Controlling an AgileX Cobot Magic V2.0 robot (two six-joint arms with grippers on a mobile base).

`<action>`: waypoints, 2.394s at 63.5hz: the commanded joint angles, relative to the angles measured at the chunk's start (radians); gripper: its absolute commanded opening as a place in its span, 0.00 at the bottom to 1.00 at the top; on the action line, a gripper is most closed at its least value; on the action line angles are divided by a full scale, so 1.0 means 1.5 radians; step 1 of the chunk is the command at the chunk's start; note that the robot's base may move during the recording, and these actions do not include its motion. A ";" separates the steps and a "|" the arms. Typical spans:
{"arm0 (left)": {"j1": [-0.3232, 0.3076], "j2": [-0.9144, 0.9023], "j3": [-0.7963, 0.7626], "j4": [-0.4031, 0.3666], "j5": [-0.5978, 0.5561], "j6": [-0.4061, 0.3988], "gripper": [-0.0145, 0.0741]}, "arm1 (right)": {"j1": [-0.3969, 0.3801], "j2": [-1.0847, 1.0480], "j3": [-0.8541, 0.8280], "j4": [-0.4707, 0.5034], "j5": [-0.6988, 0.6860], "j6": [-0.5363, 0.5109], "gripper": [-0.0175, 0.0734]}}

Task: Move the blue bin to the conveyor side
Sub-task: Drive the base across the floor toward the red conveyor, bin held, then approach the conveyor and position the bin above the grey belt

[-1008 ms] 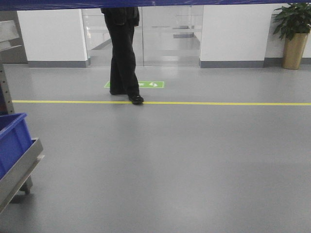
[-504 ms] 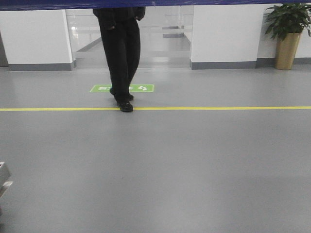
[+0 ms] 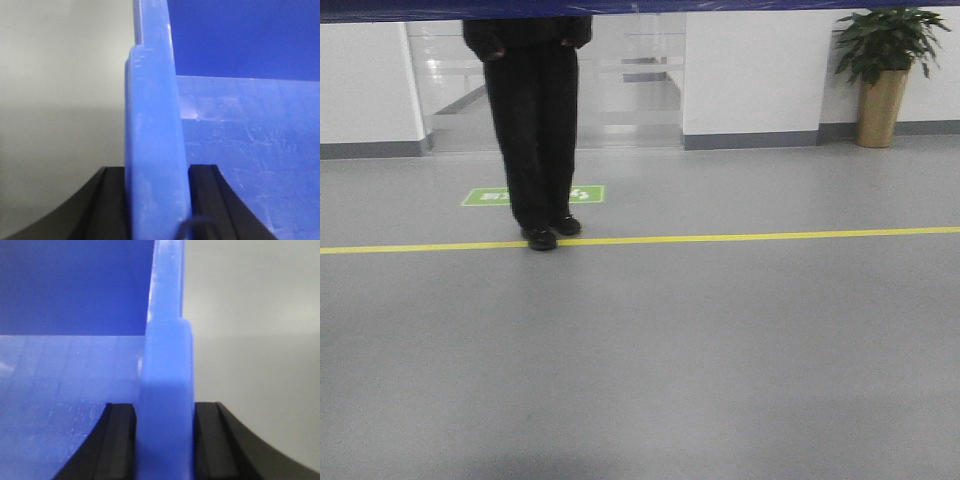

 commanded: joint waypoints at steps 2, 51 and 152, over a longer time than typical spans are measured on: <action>-0.001 -0.014 -0.010 0.026 -0.061 0.003 0.14 | -0.003 -0.014 -0.010 -0.041 -0.068 -0.011 0.10; -0.001 -0.015 -0.010 0.037 -0.075 0.003 0.14 | -0.003 -0.014 -0.010 -0.041 -0.069 -0.011 0.10; -0.001 -0.015 -0.010 0.041 -0.083 0.003 0.14 | -0.003 -0.014 -0.010 -0.041 -0.069 -0.011 0.10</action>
